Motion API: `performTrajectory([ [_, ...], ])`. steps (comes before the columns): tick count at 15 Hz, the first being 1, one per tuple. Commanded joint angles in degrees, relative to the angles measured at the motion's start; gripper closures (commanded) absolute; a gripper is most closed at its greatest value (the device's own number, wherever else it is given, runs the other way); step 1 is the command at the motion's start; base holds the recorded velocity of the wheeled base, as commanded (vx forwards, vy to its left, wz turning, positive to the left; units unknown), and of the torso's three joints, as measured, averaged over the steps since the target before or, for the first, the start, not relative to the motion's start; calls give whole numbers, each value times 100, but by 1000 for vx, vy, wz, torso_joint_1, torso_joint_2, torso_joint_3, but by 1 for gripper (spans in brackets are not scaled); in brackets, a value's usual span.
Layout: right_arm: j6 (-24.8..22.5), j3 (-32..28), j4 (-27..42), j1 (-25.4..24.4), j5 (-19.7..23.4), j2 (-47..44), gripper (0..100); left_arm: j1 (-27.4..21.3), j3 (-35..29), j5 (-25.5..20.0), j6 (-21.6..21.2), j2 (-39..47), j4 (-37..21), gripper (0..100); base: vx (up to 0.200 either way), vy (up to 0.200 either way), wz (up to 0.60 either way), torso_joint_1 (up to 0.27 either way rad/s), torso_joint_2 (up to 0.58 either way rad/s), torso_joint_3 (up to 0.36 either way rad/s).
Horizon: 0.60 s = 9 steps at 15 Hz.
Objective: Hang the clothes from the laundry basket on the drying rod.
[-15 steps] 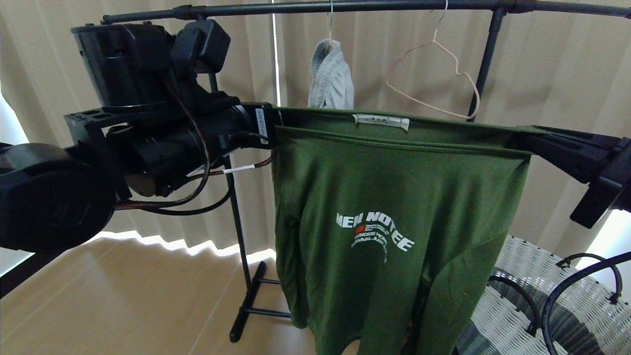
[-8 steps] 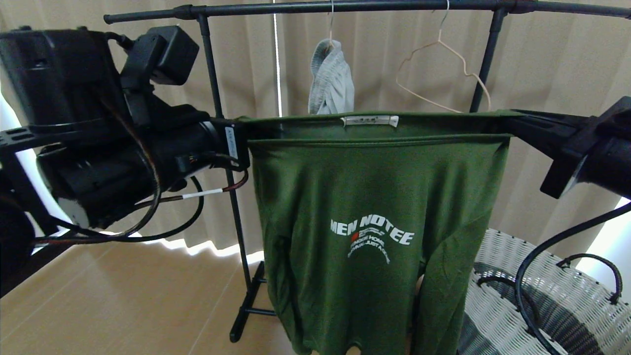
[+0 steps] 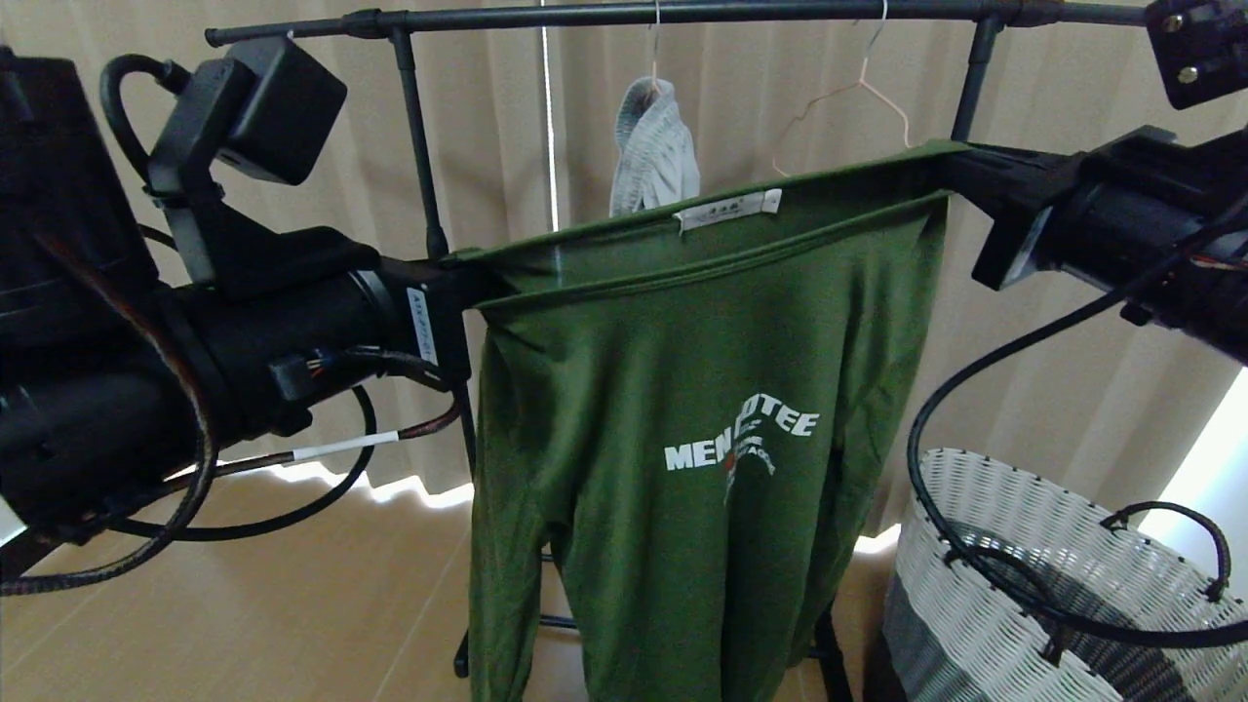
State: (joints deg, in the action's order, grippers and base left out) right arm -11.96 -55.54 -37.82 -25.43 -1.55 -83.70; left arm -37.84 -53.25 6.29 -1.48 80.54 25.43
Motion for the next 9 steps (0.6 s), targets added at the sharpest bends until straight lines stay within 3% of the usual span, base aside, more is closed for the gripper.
performTrajectory([
  [1, 27, -141, -147, 3, 128, -524, 100, -479, -45, -190, -2, -232, 15, 100, 0, 0, 0, 0, 0, 0],
  [4, 88, -299, -165, -6, 287, -744, 100, -549, -80, -805, -2, -320, 23, 100, 0, 0, 0, 0, 0, 0],
  [9, 88, -194, -305, -6, 252, -700, 100, -549, -10, -814, -11, -294, 23, 100, 0, 0, 0, 0, 0, 0],
])
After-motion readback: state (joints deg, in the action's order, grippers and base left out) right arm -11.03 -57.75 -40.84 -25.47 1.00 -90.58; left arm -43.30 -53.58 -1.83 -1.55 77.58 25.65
